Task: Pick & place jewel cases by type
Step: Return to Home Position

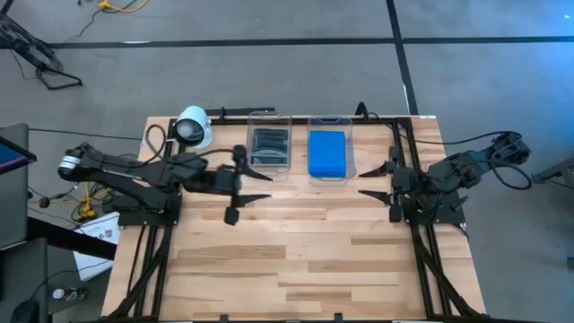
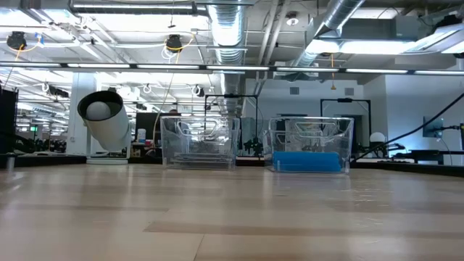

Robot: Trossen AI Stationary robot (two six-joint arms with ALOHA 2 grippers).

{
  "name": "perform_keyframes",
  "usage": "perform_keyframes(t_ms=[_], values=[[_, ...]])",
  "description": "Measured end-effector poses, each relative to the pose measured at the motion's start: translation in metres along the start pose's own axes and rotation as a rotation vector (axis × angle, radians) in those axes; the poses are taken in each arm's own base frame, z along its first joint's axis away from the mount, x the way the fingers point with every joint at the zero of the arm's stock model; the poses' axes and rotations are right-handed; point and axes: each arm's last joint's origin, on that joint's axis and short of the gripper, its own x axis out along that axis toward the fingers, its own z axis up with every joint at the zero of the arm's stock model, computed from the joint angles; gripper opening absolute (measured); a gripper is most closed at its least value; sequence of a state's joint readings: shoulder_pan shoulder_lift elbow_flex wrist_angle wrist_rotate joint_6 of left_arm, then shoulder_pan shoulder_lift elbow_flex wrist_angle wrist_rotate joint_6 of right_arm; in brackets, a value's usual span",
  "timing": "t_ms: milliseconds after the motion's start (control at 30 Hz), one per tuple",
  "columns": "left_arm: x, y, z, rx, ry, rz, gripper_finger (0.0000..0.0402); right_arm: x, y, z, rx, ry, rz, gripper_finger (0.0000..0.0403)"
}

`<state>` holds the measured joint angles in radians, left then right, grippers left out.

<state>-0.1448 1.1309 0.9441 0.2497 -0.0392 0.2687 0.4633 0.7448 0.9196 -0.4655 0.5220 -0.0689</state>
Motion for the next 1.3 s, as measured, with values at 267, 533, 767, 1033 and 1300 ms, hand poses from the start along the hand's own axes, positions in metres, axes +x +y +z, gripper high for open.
perform_keyframes(t_ms=[267, 533, 767, 1033, 1300], values=[[-0.055, -0.008, -0.046, -0.113, -0.104, 0.116, 0.0174, 0.018, 0.007, -0.019, -0.02, -0.041, 0.026, 0.0173], [-0.094, -0.011, -0.068, -0.151, -0.143, 0.154, 0.0174, 0.017, -0.01, -0.035, 0.045, -0.095, 0.068, 0.0173], [-0.114, -0.016, -0.09, -0.192, -0.143, 0.175, 0.0174, 0.026, -0.008, -0.068, 0.062, -0.125, 0.088, 0.0173], [-0.127, -0.021, -0.112, -0.238, -0.145, 0.185, 0.0174, 0.026, -0.007, -0.088, 0.105, -0.175, 0.066, 0.0173], [-0.141, -0.026, -0.134, -0.25, -0.193, 0.193, 0.0174, 0.025, -0.004, -0.113, 0.15, -0.194, 0.065, 0.0173]])
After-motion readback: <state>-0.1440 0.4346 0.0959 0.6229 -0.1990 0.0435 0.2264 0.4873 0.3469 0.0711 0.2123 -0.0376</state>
